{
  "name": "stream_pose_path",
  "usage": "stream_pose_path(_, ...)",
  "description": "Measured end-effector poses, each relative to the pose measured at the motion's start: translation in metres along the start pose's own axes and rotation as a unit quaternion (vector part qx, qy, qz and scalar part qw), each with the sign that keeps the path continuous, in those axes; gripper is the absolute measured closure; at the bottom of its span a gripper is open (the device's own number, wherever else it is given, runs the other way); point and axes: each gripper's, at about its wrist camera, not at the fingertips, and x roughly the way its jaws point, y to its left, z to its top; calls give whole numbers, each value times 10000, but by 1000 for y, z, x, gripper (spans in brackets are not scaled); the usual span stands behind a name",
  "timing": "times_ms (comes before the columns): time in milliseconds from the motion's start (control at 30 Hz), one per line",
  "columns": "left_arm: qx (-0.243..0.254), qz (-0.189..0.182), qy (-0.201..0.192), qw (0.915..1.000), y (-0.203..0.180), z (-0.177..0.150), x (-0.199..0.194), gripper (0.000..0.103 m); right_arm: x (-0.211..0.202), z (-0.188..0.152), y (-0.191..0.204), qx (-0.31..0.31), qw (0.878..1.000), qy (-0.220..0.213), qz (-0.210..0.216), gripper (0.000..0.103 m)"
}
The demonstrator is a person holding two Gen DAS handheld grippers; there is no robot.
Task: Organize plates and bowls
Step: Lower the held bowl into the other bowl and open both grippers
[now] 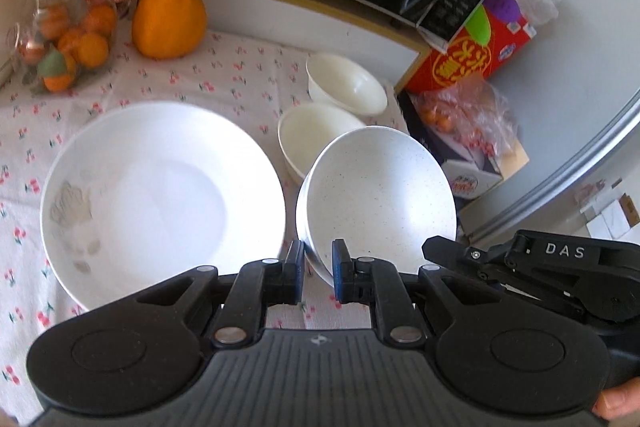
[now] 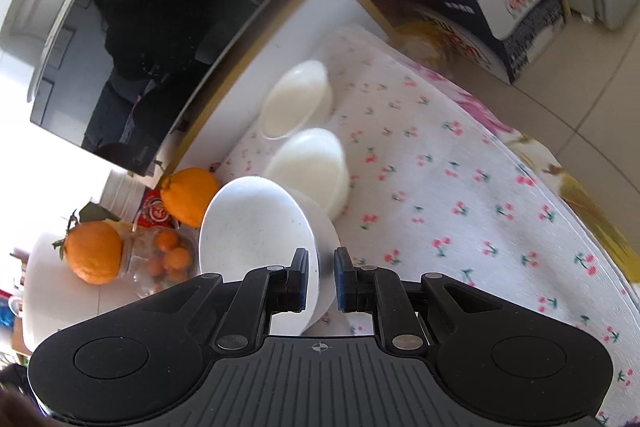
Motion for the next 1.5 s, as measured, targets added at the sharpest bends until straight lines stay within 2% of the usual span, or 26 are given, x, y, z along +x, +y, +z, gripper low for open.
stream_pose_path(133, 41, 38, 175, 9998, -2, -12, 6, 90, 3, 1, -18, 269, 9996, 110, -37, 89)
stream_pose_path(433, 12, 107, 482, 9988, -4, -20, 16, 90, 7, 5, -26, 174, 9993, 214, -267, 89)
stream_pose_path(600, 83, 146, 731, 9972, -5, -22, 22, 89, 9, 10, -34, 323, 9986, 249, -344, 89)
stream_pose_path(767, 230, 132, 730, 9970, -7, -19, 23, 88, 11, 14, -38, 393, 9984, 281, -308, 88)
stream_pose_path(900, 378, 157, 698, 9967, -9, -18, 23, 77, 12, 15, -39, 411, 9982, 257, -358, 86)
stream_pose_path(967, 447, 157, 647, 9968, -10, -17, 22, 74, 12, 16, -39, 428, 9981, 238, -377, 86)
stream_pose_path(1033, 517, 145, 617, 9966, -11, -17, 20, 67, 10, 17, -40, 465, 9980, 219, -381, 83)
stream_pose_path(1100, 544, 139, 585, 9967, -11, -17, 18, 54, 8, 19, -41, 549, 9976, 197, -378, 75)
stream_pose_path(1267, 467, -49, 630, 9969, -9, -14, 12, 34, 5, 20, -38, 604, 9974, 154, -352, 44)
stream_pose_path(1433, 574, -286, 793, 9948, -13, -9, 2, 20, 2, 24, -30, 771, 9965, 167, -275, 37)
stream_pose_path(1500, 690, -296, 796, 9940, -16, -4, -3, 15, 0, 27, -26, 849, 9961, 114, -206, 30)
